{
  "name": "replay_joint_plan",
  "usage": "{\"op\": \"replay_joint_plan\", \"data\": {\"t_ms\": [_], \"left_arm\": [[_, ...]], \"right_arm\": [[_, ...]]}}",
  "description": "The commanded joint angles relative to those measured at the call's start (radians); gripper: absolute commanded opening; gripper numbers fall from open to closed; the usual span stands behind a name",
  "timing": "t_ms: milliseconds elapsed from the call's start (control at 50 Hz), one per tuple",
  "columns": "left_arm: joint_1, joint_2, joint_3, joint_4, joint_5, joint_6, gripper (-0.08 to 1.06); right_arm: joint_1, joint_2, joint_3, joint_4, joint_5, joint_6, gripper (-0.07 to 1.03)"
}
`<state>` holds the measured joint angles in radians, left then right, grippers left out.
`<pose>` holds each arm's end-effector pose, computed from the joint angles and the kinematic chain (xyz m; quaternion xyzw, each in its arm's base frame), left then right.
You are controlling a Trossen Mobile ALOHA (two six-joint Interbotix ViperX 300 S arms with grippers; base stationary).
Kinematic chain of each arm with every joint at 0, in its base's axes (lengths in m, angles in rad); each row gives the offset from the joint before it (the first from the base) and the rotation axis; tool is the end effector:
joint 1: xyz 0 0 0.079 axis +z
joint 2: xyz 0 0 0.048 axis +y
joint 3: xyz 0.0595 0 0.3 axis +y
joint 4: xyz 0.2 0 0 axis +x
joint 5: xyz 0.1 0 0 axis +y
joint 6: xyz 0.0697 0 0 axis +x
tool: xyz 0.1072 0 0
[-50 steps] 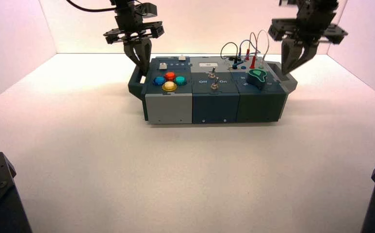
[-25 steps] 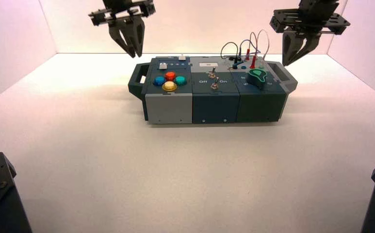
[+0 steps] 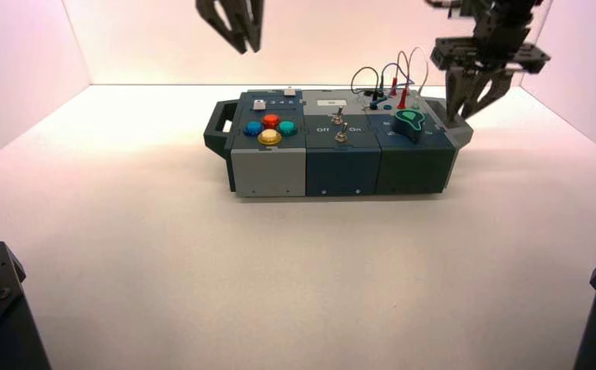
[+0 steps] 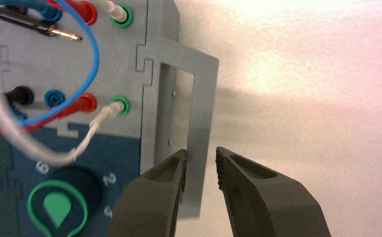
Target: Flip the bottom switch off with the left gripper.
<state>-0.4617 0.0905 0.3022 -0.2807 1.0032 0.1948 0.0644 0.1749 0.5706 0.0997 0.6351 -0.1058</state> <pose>0.3366 -0.2136 0.1368 0.0865 0.6260 -0.2767 0.7239 0.3636 0.0339 0.0352 -0.0115 0.6352 0.0557 0.7703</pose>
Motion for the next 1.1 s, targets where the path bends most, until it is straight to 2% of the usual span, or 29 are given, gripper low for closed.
{"op": "replay_joint_plan", "data": {"t_ms": [20,160,220,260,300,400,620,840,980,1100], "left_arm": [[-0.025,-0.040,0.000,-0.017,0.000,-0.003,0.32],[-0.061,-0.038,0.008,-0.052,-0.002,-0.002,0.32],[-0.087,-0.037,0.009,-0.066,-0.006,-0.002,0.32],[-0.101,-0.035,0.011,-0.072,-0.012,-0.002,0.31],[-0.117,-0.032,0.014,-0.080,-0.017,-0.003,0.29],[-0.161,-0.026,0.017,-0.107,-0.034,-0.003,0.14],[-0.241,-0.017,0.014,-0.138,-0.069,-0.003,-0.03],[-0.261,0.049,0.006,-0.170,-0.086,-0.003,-0.03],[-0.276,0.112,-0.021,-0.196,-0.086,0.009,-0.03],[-0.290,0.166,-0.064,-0.201,-0.087,0.011,-0.03]], "right_arm": [[-0.002,-0.002,-0.028,0.000,0.012,-0.006,0.34],[0.003,0.020,-0.038,0.002,0.032,-0.012,0.33],[0.003,0.032,-0.040,0.002,0.037,-0.014,0.20],[0.003,0.038,-0.041,0.002,0.038,-0.017,0.02],[0.005,0.040,-0.041,0.002,0.040,-0.018,-0.03],[0.006,0.044,-0.043,0.002,0.038,-0.025,-0.03],[0.006,0.040,-0.052,0.002,0.040,-0.025,-0.03],[0.005,0.041,-0.058,0.002,0.040,-0.025,-0.03],[0.006,0.046,-0.063,0.002,0.040,-0.026,-0.02],[0.009,0.046,-0.061,0.003,0.038,-0.026,-0.03]]}}
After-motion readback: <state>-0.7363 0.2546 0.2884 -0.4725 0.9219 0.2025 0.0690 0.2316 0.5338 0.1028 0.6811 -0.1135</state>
